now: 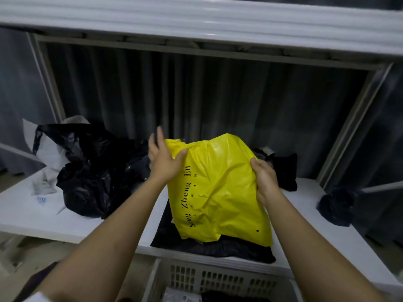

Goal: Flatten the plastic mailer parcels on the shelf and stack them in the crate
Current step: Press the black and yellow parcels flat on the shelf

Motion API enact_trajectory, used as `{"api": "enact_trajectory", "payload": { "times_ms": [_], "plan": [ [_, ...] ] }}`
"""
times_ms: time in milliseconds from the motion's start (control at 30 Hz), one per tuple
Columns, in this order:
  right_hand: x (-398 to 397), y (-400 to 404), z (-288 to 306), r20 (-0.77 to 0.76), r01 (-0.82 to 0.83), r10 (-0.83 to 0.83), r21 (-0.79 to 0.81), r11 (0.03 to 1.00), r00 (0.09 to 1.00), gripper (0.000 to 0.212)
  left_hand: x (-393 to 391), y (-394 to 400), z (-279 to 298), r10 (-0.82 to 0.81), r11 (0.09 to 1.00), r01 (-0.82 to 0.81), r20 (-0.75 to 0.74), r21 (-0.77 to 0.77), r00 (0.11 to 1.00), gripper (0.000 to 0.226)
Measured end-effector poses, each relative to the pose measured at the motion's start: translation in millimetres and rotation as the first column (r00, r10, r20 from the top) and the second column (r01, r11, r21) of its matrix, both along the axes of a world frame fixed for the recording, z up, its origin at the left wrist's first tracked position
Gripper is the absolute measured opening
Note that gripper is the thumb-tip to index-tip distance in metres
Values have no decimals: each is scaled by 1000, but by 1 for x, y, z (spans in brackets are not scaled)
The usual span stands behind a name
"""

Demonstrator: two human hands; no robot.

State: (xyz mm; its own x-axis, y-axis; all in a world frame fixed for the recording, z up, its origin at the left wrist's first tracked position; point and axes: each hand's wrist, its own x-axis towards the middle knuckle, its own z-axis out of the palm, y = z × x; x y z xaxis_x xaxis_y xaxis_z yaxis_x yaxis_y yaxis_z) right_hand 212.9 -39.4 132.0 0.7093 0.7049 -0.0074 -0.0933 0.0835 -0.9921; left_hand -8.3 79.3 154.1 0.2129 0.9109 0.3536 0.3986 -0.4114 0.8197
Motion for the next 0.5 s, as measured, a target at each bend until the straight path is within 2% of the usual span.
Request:
{"api": "enact_trajectory", "payload": {
  "times_ms": [33, 67, 100, 167, 200, 367, 500],
  "plan": [
    [-1, -1, -4, -18, 5, -5, 0, 1000, 1000, 13, 0, 1, -11, -41, 974, 70, 135, -214, 990, 87],
    [-4, -1, -6, -32, 15, -15, 0, 1000, 999, 13, -1, 3, -24, -59, 925, 137, 223, -355, 973, 80],
    [-5, -3, -10, -45, 32, -32, -1, 999, 998, 13, -1, 3, -36, -81, 898, 175, 240, -404, 967, 65],
    [-5, -5, -15, -51, 72, -72, -11, 997, 996, 13, -1, 2, -52, -70, 936, 138, 212, -323, 975, 26],
    [-5, -5, -16, -40, 94, -94, -9, 996, 995, 13, -1, 2, -54, -39, 957, 100, 220, -274, 975, 18],
    [9, -2, -13, 158, 269, -265, -5, 963, 951, 16, 2, 19, -42, 66, 982, -10, 288, -190, 955, 20],
    [20, 5, -18, 304, 359, -319, -84, 929, 898, 25, 4, 38, -40, 120, 971, -68, 227, -227, 966, 19]
  ]
}}
